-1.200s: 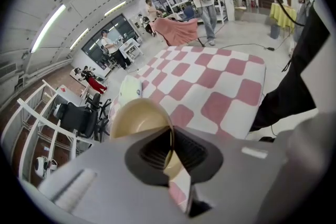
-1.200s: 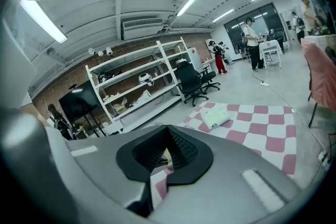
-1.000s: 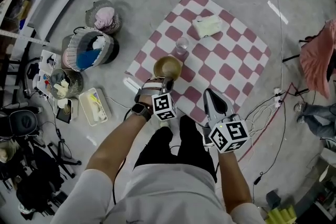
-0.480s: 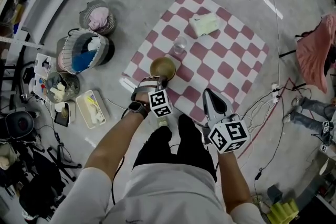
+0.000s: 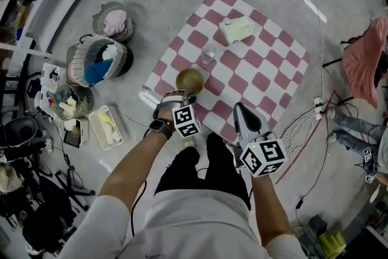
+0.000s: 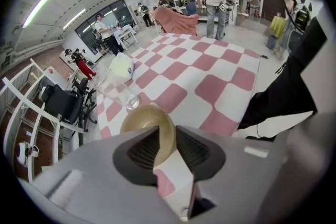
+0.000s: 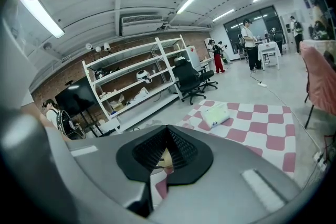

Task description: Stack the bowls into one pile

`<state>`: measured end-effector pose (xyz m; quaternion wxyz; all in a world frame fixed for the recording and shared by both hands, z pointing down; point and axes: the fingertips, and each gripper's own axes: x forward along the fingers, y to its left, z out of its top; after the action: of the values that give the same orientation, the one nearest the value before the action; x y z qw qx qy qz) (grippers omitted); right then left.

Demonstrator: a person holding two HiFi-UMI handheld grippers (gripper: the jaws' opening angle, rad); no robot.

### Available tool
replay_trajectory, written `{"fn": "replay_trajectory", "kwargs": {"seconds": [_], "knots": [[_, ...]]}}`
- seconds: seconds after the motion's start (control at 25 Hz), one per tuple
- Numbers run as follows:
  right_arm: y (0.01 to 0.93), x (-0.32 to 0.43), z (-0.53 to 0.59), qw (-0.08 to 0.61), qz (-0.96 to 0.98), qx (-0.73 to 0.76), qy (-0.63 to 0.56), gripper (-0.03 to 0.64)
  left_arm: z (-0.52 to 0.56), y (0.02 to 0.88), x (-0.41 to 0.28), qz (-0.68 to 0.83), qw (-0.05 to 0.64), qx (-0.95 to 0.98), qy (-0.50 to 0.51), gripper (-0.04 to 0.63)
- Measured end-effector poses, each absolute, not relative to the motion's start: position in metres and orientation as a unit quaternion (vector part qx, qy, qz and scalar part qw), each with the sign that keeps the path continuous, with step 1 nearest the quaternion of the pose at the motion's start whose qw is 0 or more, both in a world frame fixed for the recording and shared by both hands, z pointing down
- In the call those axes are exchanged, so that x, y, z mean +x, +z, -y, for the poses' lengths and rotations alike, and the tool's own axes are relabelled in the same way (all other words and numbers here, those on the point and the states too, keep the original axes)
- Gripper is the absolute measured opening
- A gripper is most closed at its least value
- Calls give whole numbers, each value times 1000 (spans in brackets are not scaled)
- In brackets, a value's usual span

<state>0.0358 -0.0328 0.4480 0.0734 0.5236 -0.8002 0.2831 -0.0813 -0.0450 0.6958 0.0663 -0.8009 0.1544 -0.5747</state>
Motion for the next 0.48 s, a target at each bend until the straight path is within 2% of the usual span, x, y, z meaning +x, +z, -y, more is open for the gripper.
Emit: {"fn": "replay_trajectory", "kwargs": {"seconds": [0.48], "knots": [[422,9,26,67,816,512,260,11,45,576,-71,-266,-16,-865,-426,61]]}}
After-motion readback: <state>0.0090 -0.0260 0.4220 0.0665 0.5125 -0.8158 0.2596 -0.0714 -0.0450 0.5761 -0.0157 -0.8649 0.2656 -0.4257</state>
